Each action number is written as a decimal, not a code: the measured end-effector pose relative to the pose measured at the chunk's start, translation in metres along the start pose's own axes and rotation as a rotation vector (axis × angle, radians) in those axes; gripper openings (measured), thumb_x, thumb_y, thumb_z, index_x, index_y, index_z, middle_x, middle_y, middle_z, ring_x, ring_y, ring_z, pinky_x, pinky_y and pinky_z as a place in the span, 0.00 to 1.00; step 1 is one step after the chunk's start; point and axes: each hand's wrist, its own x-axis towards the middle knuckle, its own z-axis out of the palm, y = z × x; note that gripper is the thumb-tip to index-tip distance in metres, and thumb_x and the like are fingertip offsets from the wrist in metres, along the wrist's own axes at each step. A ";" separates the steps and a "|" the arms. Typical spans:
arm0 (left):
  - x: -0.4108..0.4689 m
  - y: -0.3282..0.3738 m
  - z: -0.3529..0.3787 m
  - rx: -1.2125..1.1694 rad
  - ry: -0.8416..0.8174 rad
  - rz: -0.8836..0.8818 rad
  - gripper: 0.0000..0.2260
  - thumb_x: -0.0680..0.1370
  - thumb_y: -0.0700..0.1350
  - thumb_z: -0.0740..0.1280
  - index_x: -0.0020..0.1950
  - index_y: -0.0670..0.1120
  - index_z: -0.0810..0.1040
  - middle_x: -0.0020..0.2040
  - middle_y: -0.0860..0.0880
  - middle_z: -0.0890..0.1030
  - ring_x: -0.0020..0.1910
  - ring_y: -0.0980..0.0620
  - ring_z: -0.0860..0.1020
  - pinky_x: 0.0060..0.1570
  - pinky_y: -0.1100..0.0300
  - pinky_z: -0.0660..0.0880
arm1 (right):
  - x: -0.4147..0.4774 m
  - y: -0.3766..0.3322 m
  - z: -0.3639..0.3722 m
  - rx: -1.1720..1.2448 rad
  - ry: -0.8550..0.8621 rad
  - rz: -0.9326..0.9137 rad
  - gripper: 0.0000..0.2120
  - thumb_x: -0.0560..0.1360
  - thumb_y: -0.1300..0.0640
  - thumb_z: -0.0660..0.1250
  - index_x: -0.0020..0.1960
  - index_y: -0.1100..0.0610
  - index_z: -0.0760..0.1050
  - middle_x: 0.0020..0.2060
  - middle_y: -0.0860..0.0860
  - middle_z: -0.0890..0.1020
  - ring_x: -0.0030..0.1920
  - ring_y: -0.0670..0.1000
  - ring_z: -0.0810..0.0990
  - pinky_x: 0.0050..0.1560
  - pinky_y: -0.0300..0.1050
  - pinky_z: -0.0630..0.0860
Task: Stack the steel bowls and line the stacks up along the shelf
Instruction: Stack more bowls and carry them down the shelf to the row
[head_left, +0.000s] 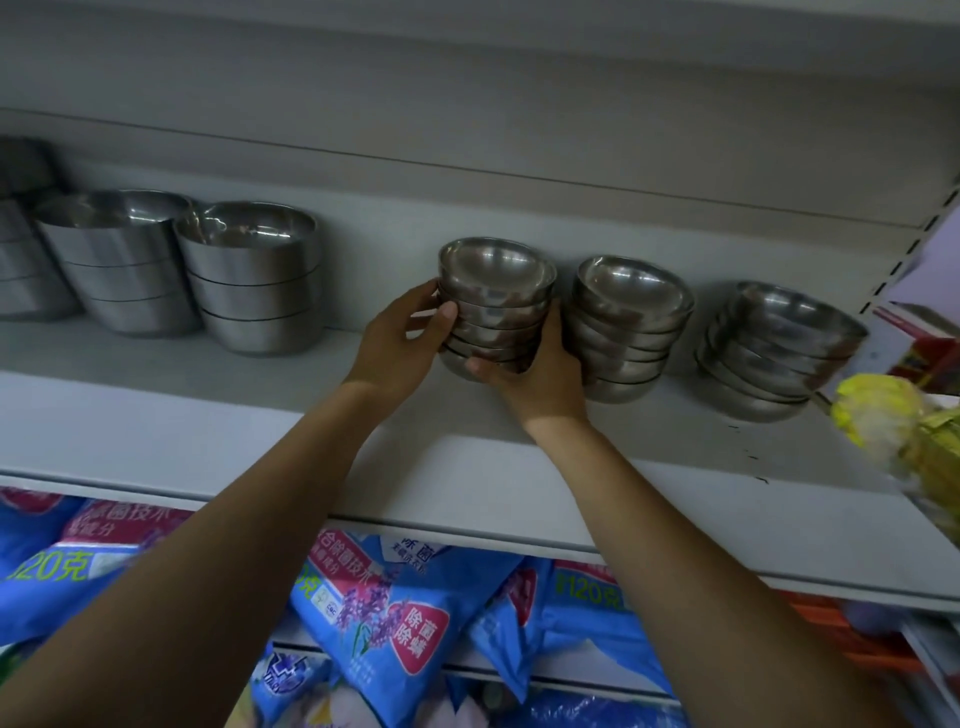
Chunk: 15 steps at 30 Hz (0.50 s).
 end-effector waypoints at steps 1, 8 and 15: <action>0.000 0.000 0.001 -0.006 -0.001 -0.005 0.21 0.79 0.59 0.65 0.71 0.57 0.75 0.63 0.53 0.81 0.62 0.54 0.80 0.63 0.47 0.78 | 0.000 -0.001 0.000 -0.008 0.006 0.000 0.56 0.64 0.47 0.83 0.82 0.52 0.53 0.71 0.49 0.76 0.69 0.50 0.76 0.66 0.43 0.74; 0.004 -0.004 0.000 -0.010 -0.041 -0.017 0.23 0.78 0.63 0.64 0.72 0.60 0.74 0.65 0.54 0.80 0.63 0.53 0.79 0.64 0.47 0.78 | -0.002 -0.005 -0.001 -0.095 0.055 0.035 0.55 0.62 0.47 0.84 0.79 0.57 0.57 0.69 0.53 0.77 0.66 0.54 0.78 0.60 0.40 0.75; 0.010 -0.010 -0.001 -0.061 -0.076 -0.003 0.20 0.79 0.60 0.65 0.71 0.59 0.75 0.65 0.53 0.80 0.62 0.54 0.80 0.64 0.47 0.78 | -0.003 -0.004 -0.004 -0.112 0.064 0.049 0.54 0.61 0.45 0.84 0.78 0.54 0.59 0.70 0.50 0.77 0.67 0.51 0.77 0.61 0.39 0.74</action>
